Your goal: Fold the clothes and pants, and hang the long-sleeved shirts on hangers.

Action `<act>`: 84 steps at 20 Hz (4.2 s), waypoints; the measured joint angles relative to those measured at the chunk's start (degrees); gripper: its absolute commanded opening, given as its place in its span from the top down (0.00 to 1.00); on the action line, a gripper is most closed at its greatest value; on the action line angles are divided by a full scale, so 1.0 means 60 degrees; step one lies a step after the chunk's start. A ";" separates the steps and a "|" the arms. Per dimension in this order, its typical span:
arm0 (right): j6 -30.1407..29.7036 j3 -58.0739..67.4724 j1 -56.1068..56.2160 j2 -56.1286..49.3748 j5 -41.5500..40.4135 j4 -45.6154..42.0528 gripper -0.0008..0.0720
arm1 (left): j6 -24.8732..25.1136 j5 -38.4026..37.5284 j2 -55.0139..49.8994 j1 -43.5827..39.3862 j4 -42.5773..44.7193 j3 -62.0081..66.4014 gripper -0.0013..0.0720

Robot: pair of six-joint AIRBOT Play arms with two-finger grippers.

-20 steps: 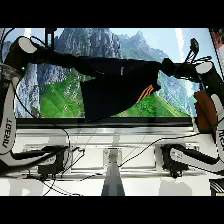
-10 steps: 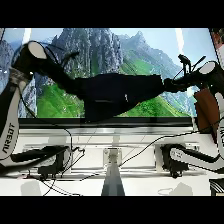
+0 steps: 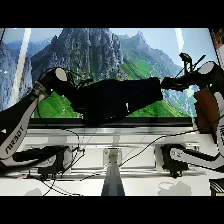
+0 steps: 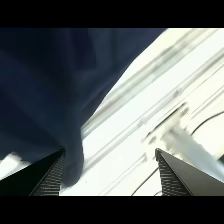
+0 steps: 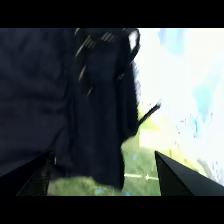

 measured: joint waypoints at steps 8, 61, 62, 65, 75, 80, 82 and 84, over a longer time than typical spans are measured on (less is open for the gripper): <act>0.0208 0.1541 0.0000 -0.2266 0.0634 0.0652 0.04 | 0.0011 0.0772 -0.0098 -0.0036 -0.0627 -0.0131 0.10; 0.6295 0.7155 -0.7970 0.1982 0.5839 -0.4459 0.95 | 0.1293 0.0809 0.3807 0.2969 -0.2251 0.4397 0.11; 0.6313 0.7155 -0.8149 0.2182 0.5818 -0.4750 0.93 | 0.1293 0.0816 0.3814 0.2969 -0.2251 0.4397 0.11; 0.6353 0.7155 -0.8710 0.2699 0.5282 -0.5377 0.31 | 0.1293 0.0831 0.3832 0.2969 -0.2269 0.4397 0.11; 0.5985 0.7144 -0.8779 0.2732 0.4623 -0.3497 0.95 | 0.1293 0.0834 0.3843 0.2969 -0.2273 0.4397 0.11; 0.4896 0.7144 -0.6481 0.2696 0.3534 -0.2532 0.95 | 0.1293 0.0838 0.3843 0.2969 -0.2273 0.4397 0.11; 0.4309 0.7144 -0.5045 0.2608 0.3056 -0.2499 0.95 | 0.1293 0.0838 0.3843 0.2969 -0.2273 0.4397 0.11; 0.3818 0.7144 -0.3497 0.2390 0.2721 -0.2739 0.95 | 0.1293 0.0838 0.3843 0.2969 -0.2273 0.4397 0.11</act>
